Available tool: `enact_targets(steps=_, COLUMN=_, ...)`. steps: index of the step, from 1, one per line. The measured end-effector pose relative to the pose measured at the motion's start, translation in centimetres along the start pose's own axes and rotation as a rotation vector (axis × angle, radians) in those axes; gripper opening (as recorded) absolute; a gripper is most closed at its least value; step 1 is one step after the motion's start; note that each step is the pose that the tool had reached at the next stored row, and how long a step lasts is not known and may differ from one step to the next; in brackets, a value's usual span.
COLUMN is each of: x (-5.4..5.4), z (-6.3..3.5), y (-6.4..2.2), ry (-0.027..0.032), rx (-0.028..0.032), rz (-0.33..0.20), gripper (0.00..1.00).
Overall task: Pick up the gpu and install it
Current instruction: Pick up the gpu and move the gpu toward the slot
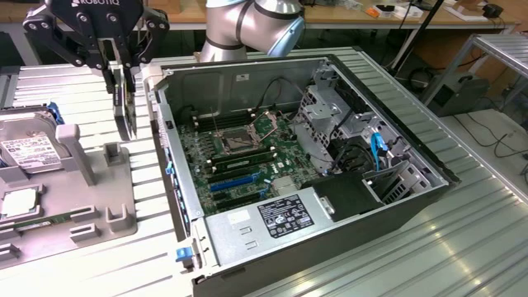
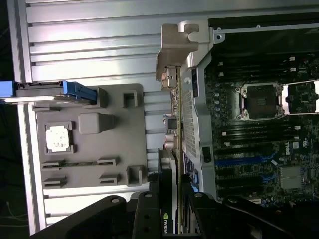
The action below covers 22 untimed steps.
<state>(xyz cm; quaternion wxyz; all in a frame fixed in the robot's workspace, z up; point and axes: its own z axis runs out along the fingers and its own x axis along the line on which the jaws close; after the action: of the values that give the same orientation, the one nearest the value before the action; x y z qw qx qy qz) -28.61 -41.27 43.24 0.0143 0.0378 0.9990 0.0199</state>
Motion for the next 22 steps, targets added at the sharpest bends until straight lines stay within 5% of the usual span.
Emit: enact_targets(steps=22, x=-3.2, z=0.10, y=0.29, ry=0.0000, rx=0.0000, rz=0.000, gripper=0.27)
